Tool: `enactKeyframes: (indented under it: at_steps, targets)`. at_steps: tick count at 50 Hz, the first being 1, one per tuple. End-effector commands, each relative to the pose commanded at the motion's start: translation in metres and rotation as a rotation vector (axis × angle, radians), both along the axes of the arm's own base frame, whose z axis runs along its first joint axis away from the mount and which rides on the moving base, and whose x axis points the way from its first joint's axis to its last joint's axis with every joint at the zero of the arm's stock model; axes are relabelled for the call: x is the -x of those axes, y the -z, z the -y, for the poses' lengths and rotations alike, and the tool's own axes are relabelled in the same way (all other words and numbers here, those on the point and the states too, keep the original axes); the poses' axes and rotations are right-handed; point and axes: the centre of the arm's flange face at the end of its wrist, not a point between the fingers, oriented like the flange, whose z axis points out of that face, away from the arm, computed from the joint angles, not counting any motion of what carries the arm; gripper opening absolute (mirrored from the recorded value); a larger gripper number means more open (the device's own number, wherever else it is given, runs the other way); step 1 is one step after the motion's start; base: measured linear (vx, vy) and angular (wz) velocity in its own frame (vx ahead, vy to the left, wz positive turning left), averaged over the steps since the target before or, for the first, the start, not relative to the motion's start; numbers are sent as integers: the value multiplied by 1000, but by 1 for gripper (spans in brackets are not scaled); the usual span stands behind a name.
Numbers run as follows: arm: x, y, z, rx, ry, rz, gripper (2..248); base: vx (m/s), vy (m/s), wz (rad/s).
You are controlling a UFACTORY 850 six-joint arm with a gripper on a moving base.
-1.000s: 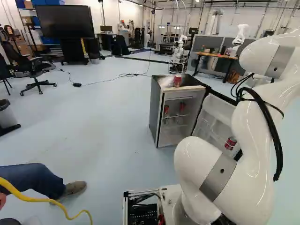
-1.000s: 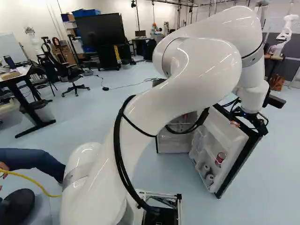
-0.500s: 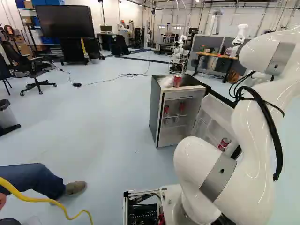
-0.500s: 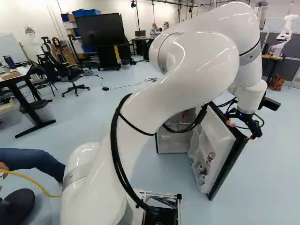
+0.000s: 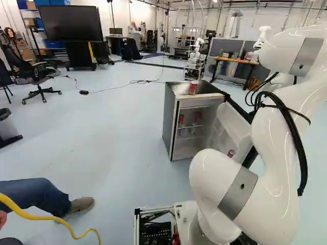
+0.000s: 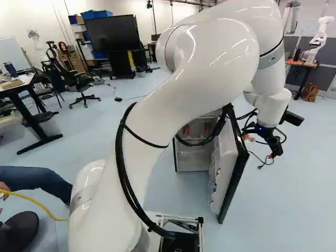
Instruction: Grab a drink from the fridge
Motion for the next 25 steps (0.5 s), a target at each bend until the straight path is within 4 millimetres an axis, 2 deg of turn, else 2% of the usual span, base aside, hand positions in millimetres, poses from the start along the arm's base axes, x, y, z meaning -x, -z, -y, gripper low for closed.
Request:
enactKeyframes:
  at_steps: [25]
  targets:
    - [4,-1,-42,-33,-33,-24,247,0,0,0]
